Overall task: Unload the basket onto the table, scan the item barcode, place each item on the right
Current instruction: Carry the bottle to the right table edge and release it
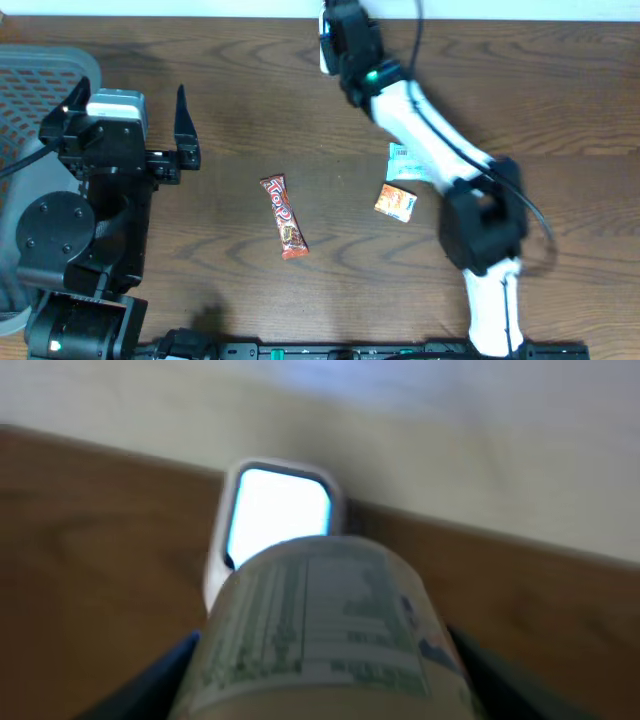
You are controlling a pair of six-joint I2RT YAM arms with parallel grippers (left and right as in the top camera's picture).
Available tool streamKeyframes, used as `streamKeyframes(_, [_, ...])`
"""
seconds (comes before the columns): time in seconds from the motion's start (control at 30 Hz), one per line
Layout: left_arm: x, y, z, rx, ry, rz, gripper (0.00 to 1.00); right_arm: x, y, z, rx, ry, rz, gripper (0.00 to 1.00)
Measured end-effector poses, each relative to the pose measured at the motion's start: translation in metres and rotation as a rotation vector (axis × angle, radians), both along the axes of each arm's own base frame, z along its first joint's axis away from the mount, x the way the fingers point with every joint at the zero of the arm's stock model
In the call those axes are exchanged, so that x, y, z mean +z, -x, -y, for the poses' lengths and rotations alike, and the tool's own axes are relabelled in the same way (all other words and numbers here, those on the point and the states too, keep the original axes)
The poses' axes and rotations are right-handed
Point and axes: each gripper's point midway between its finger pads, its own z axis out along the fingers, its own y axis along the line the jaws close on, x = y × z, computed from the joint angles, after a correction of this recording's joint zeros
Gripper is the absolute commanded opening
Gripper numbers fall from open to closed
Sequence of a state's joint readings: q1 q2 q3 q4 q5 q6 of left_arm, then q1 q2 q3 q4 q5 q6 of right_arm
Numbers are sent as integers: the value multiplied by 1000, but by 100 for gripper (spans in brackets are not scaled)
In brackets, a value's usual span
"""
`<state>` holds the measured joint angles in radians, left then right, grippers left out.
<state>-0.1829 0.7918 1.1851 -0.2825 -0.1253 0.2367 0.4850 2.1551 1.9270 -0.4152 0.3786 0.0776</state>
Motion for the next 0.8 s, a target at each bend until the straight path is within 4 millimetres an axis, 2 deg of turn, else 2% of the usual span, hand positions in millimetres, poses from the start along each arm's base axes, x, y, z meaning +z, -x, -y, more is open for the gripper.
streamKeyframes(0.07, [0,0,0,0,0,1,98,30,29,24,-45,-16,-60,51])
streamKeyframes(0.13, [1,0,0,0,1,3,98,56,59,62,-132,-50,-125,50])
streamKeyframes(0.17, [1,0,0,0,0,3,98,65,72,84,-186,-71,-155,48])
streamKeyframes(0.23, [1,1,0,0,1,3,98,69,92,124,-284,-106,-230,43])
streamKeyframes(0.3, [1,0,0,0,1,3,98,58,111,173,-404,-143,-338,42])
streamKeyframes(0.4, [3,1,0,-1,22,11,98,30,130,239,-576,-213,-481,51])
streamKeyframes(0.47, [5,2,0,-2,46,20,98,11,144,278,-682,-254,-563,53])
streamKeyframes(0.6, [8,5,-1,-4,74,31,98,-17,166,352,-864,-329,-632,54])
streamKeyframes(0.63, [9,7,-1,-4,81,36,98,-26,174,376,-922,-352,-639,54])
streamKeyframes(0.8, [15,15,-3,-5,94,58,98,-62,217,449,-1113,-431,-679,53])
